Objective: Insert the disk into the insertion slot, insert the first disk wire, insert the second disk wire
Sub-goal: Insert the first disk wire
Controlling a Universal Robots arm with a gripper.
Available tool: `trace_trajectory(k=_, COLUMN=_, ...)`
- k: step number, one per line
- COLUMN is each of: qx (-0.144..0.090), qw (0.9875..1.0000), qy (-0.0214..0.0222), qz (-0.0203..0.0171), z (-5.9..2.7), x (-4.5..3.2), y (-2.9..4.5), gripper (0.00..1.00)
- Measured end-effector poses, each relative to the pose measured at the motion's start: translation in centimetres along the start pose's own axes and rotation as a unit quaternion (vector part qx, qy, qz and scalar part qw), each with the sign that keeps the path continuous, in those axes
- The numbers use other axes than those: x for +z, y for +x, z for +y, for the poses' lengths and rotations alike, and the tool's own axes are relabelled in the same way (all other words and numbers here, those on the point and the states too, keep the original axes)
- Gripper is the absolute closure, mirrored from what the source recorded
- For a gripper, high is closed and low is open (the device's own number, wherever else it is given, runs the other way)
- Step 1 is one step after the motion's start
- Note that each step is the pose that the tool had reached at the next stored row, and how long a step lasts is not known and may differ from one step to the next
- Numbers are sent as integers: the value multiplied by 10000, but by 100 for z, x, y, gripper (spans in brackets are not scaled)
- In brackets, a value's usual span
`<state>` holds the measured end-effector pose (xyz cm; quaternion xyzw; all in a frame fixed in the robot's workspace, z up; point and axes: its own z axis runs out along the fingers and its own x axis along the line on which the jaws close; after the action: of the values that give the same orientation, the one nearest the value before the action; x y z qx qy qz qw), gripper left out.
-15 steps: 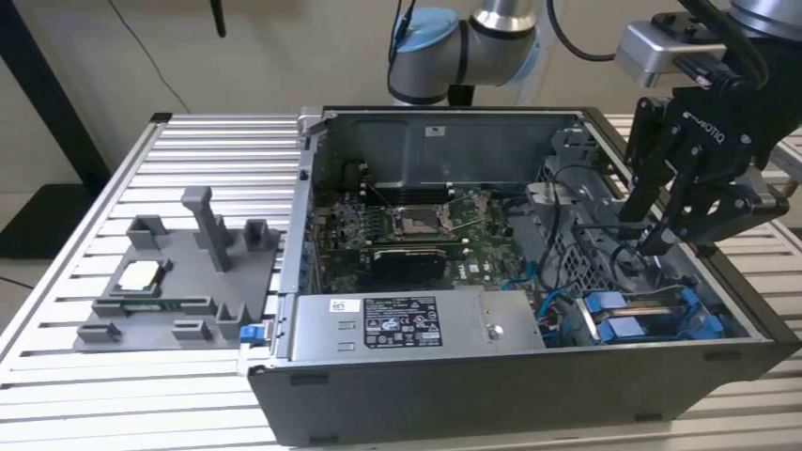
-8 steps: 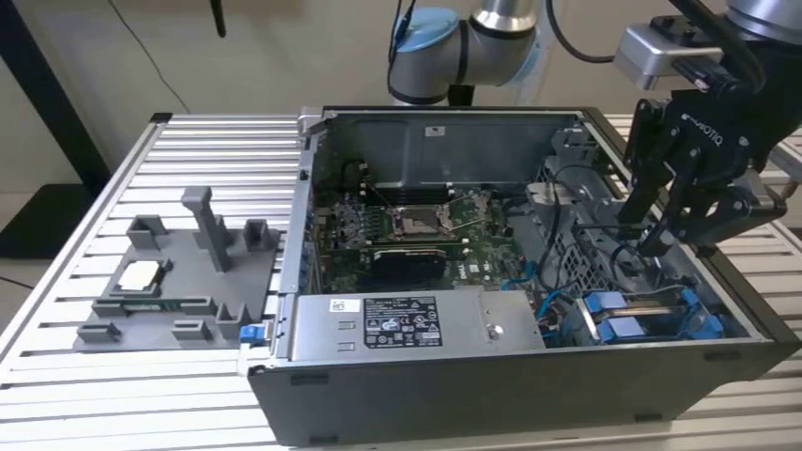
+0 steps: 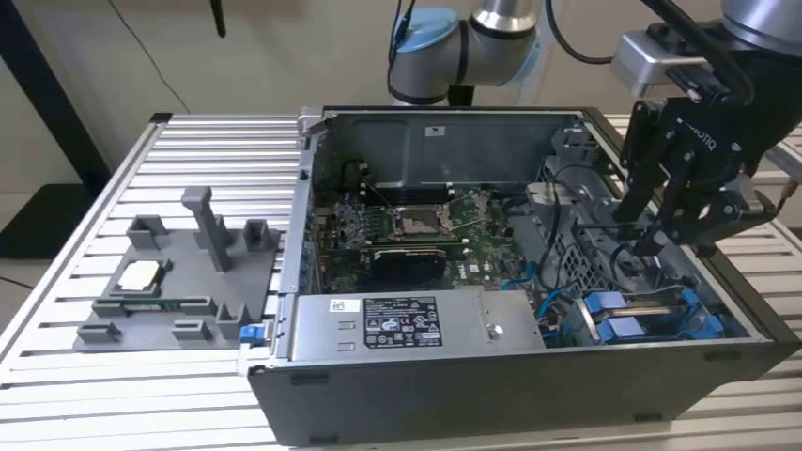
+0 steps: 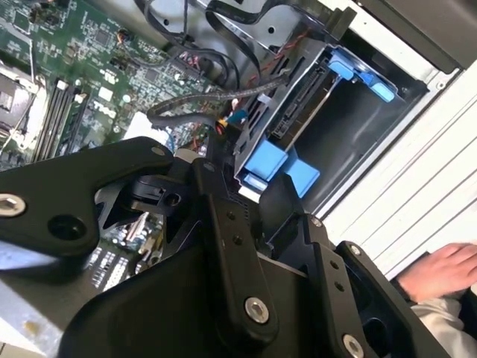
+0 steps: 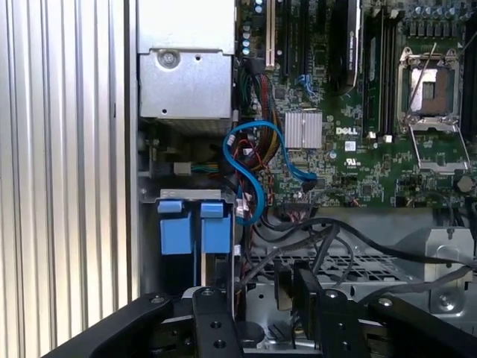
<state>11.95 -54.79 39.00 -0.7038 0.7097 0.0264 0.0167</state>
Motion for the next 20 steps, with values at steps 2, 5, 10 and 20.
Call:
trace_trajectory(k=2, qx=-1, qw=10000, qy=-1, qz=-70, z=0, x=13, y=-3, gripper=53)
trace_trajectory(k=5, qx=-1, qw=10000, qy=-1, qz=-87, z=-1, x=37, y=-3, gripper=53)
trace_trajectory(k=10, qx=-3, qw=9999, qy=-2, qz=-146, z=-10, x=56, y=-3, gripper=68)
trace_trajectory(k=20, qx=-4, qw=9999, qy=-1, qz=-147, z=-14, x=68, y=-2, gripper=81)
